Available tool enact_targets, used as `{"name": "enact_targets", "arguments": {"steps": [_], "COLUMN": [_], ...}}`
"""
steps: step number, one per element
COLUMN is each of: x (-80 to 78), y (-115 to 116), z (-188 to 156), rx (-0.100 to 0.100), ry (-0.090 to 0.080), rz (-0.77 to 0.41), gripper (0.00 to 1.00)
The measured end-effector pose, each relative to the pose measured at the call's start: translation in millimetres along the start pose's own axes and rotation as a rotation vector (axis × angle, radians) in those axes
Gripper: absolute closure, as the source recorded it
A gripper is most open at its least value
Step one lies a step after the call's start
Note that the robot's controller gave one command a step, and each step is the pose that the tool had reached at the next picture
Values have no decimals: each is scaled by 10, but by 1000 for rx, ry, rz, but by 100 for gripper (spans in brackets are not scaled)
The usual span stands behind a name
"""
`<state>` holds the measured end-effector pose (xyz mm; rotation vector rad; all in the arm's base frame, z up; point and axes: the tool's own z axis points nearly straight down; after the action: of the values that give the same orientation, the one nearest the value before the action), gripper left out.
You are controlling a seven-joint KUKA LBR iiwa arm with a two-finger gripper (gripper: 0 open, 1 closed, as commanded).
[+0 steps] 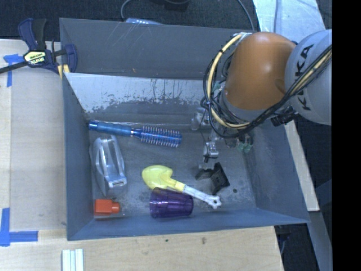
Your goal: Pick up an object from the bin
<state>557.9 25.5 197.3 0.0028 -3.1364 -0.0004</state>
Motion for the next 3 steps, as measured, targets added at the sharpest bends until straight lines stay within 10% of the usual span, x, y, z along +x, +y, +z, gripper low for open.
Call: {"name": "enact_targets", "arguments": {"steps": [3], "x": [387], "y": [175], "z": [633], "rx": [0], "ry": [-7], "rz": [113], "gripper": [0]}}
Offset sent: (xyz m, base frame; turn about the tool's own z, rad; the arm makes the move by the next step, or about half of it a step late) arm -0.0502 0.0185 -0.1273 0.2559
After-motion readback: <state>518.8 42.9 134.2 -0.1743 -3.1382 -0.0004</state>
